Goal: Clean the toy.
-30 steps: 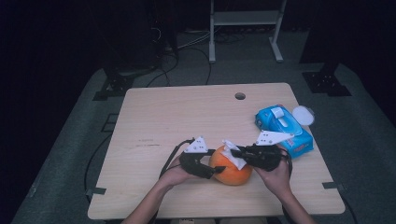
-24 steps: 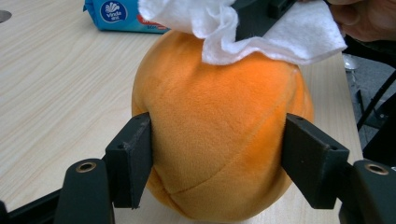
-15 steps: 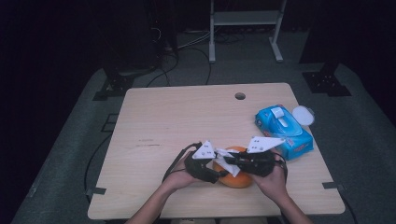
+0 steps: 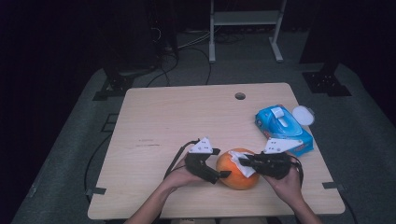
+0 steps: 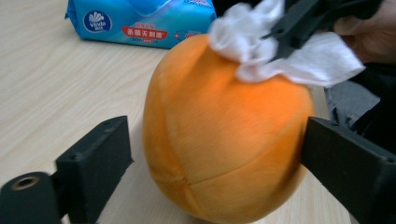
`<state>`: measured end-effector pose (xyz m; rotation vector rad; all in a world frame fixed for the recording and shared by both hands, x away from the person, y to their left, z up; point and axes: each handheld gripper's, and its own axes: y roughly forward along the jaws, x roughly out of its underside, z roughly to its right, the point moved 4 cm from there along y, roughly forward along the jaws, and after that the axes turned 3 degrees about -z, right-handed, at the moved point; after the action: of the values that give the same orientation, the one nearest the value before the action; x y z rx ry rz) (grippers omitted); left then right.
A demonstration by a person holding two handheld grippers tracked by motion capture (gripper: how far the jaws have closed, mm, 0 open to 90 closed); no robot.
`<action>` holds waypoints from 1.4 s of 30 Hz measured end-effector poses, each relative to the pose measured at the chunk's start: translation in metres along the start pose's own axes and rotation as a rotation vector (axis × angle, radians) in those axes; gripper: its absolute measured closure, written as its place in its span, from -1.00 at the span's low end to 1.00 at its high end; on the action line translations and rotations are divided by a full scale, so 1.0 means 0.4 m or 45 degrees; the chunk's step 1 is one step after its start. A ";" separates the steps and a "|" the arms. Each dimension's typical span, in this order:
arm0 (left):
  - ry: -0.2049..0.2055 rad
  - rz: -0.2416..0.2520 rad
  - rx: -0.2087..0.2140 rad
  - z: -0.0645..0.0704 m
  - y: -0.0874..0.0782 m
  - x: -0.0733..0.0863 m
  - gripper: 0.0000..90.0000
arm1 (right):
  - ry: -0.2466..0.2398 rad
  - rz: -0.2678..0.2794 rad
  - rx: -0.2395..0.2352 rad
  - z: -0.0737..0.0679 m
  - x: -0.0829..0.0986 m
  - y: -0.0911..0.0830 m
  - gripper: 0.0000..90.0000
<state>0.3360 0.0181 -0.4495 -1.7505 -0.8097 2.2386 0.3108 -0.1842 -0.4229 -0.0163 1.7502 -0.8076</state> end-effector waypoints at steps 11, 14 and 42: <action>-0.008 -0.012 0.028 0.015 0.015 0.003 -0.32 | -0.007 0.050 0.018 -0.002 -0.014 -0.019 0.78; 0.028 -0.032 -0.012 0.036 0.019 -0.009 -0.32 | -0.104 0.025 0.006 -0.053 -0.049 0.014 0.78; 0.037 -0.073 -0.051 0.037 0.032 0.000 -0.30 | -0.098 0.003 0.036 -0.057 -0.033 0.011 0.79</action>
<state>0.3244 0.0028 -0.4539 -1.7496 -0.8928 2.1704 0.2974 -0.1641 -0.4113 -0.0262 1.6659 -0.8199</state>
